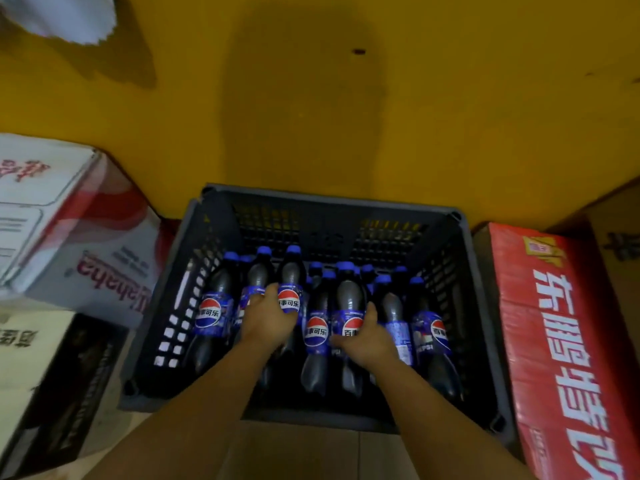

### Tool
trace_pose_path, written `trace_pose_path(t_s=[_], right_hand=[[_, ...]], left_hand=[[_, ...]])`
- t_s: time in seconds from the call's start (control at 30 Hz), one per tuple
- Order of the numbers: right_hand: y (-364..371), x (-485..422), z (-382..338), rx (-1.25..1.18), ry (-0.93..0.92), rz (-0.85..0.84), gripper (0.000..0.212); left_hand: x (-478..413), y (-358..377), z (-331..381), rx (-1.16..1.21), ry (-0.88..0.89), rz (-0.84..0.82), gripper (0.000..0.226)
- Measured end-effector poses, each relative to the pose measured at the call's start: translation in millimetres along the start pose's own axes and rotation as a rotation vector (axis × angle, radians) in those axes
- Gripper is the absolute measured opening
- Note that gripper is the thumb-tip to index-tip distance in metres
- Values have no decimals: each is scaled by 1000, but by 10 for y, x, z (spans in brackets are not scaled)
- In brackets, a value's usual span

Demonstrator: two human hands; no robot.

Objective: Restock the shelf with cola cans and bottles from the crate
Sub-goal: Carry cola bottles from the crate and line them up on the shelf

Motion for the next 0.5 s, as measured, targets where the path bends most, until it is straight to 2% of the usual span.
trace_pose_path(t_s=[0.13, 0.27, 0.4, 0.5], right_hand=[[139, -57, 3, 57, -34, 67, 124], [166, -28, 50, 59, -55, 76, 129], [168, -24, 116, -23, -100, 78, 128], [134, -35, 133, -71, -125, 174, 119]], left_hand=[[-181, 222, -4, -125, -19, -96, 83], [-201, 370, 42, -272, -7, -85, 102], [-194, 397, 34, -483, 46, -63, 98], [-197, 393, -4, -508, 104, -45, 97]])
Point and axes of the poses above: each hand's wrist, its own x-axis away from the middle knuckle, its own y-axis out of the palm, z = x × y, the point moved 1 cm from there along -x, towards the middle knuckle, and after that the axes turned 4 degrees about y, right-handed, at the moved point
